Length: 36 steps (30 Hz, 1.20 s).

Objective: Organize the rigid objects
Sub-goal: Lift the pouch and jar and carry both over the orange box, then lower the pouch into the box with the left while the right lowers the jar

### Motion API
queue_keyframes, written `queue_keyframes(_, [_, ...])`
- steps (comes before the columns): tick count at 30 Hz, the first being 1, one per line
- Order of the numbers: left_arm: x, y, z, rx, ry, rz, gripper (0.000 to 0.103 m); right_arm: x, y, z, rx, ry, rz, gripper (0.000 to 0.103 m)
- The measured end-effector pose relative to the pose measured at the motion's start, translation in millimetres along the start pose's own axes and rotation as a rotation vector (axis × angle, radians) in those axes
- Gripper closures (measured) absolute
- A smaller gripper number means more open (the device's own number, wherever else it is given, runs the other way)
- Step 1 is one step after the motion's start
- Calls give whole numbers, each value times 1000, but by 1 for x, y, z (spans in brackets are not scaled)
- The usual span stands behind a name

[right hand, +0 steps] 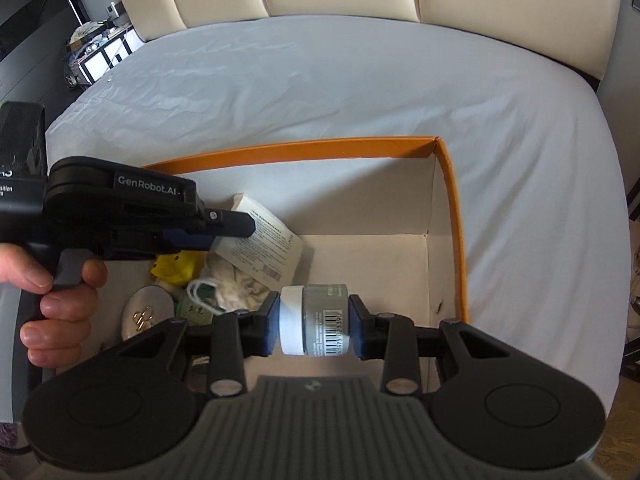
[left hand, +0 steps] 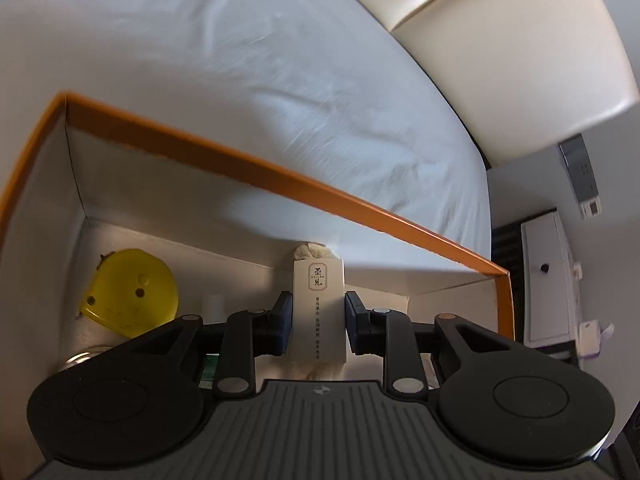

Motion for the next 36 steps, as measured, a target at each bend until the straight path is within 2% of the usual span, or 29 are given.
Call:
queue_keyframes(2, [6,-2,-3,-23,-15,24,73,7,1,-3,8,-13,0,68])
queue_keyframes(4, [7,-2,-3,-9,-15,13,72,14,1,-4,17,-29,0,68])
queue_keyframes(10, [-5,4,0,89,54,-118,70,23,-1,-1,61,-67,-38,68])
queue_keyframes(15, [-22,10,1,133,100,-142,70,24,-4,7,103,-94,-50,68])
queue_keyframes(22, [-49,15,18,254,145,-182,70,35,-3,10,258,-157,-141,68])
queue_keyframes(29, [-53,7,23,247,120,-180,70,56,6,8,392,-185,-120,68])
queue_keyframes(33, [-53,5,21,238,122,-176,70,66,3,6,413,-197,-143,68])
queue_keyframes(36, [-50,3,21,232,112,-178,69,72,-1,4,398,-200,-128,68])
Point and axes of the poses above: each gripper's, at about its wrist camera, not at the fingertips, and x roughly the way its jaws point, y to its right, z to its underside, the point moved 1 cm from there along x, roughly the way its jaws point, and after that the axes turned 15 degrees about -z, right-handed, at the moved point
